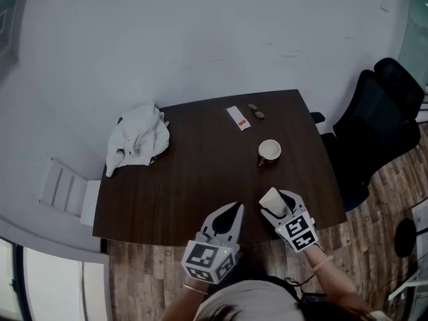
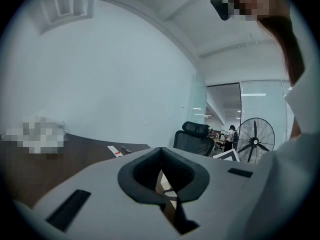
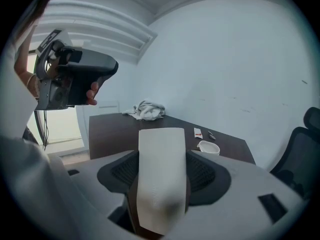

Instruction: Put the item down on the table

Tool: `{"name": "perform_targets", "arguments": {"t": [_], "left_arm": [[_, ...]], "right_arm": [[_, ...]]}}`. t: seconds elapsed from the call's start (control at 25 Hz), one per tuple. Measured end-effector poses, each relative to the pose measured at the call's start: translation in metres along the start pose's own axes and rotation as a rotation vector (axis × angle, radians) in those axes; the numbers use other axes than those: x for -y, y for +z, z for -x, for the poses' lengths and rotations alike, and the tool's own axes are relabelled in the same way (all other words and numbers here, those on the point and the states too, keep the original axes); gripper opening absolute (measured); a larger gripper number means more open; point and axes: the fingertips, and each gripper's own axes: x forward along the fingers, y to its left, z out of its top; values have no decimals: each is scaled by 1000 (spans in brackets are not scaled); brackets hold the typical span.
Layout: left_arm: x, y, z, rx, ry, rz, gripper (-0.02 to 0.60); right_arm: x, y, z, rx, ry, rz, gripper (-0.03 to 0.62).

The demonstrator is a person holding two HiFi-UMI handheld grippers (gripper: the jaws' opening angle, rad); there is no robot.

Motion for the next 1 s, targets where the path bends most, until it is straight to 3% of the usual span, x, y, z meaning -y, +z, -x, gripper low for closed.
{"name": "perform_targets", "arguments": {"t": [1.0], "left_arm": [[-56,-1,-42,-41,-77,36,17]], "right_arm": [[10,-20,-93,-187,54,43,288]]}}
